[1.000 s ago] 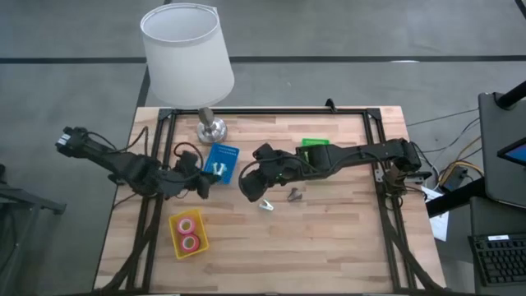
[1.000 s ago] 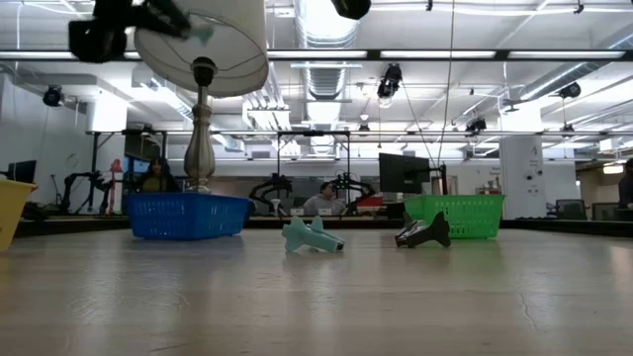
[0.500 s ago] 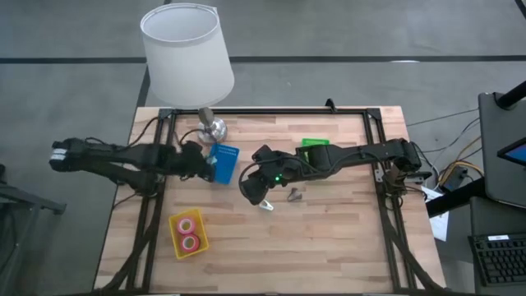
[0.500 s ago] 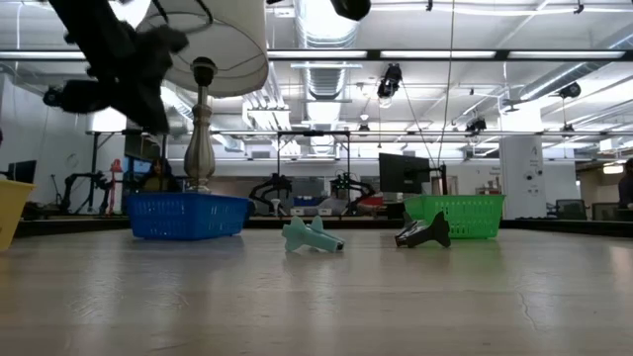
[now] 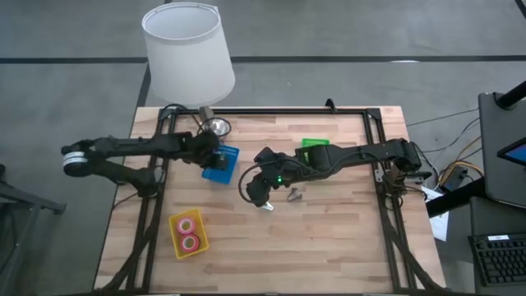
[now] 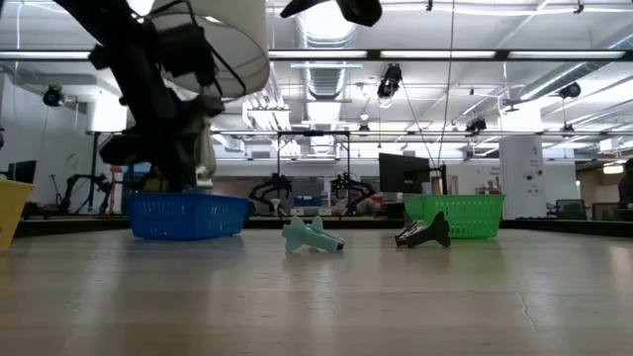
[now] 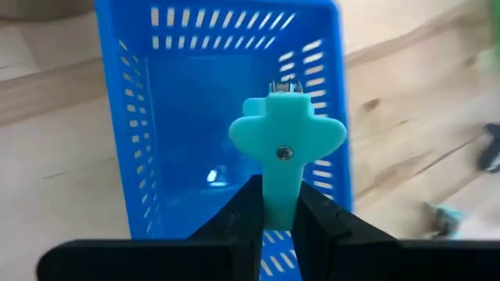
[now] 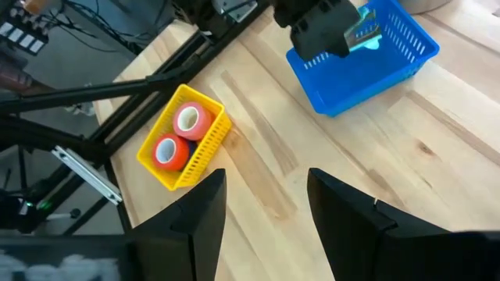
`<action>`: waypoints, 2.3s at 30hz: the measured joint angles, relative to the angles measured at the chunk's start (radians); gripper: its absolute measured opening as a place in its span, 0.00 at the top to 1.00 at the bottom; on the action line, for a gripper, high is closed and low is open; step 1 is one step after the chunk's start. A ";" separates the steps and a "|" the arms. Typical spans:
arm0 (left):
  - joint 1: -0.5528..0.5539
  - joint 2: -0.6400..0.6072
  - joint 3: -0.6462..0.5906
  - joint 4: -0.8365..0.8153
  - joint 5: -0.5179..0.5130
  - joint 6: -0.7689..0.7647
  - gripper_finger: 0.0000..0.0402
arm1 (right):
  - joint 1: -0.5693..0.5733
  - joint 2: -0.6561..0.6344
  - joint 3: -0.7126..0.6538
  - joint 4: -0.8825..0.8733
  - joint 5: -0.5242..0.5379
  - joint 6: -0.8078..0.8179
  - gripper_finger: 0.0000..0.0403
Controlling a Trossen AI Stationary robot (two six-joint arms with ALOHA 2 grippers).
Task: Pick and place Stapler, Stapler remover, tape
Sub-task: Put the right light blue staple remover into the blue bin, then put the black staple remover into the blue bin
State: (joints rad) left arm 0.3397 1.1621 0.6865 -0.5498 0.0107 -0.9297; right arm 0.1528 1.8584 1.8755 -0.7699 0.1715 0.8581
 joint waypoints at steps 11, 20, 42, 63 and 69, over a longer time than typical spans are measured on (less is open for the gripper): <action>0.014 0.163 0.014 0.006 0.030 0.013 0.85 | 0.001 0.000 0.000 -0.012 -0.033 -0.034 0.61; 0.003 0.156 0.014 0.008 0.076 -0.003 0.82 | 0.002 0.000 0.000 -0.012 -0.041 -0.051 0.65; -0.189 0.061 0.049 -0.017 0.212 -0.041 0.51 | 0.002 0.000 0.000 -0.013 -0.041 -0.046 0.67; -0.538 -0.195 0.105 0.239 0.042 -0.133 0.52 | 0.007 0.002 -0.083 -0.305 -0.041 0.011 0.76; -0.604 -0.271 0.104 0.435 0.013 -0.030 0.52 | 0.000 0.002 -0.187 -0.302 -0.068 0.071 0.79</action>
State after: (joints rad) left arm -0.2644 0.8911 0.7906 -0.1147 0.0240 -0.9597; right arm 0.1531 1.8599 1.6882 -1.0721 0.1035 0.9291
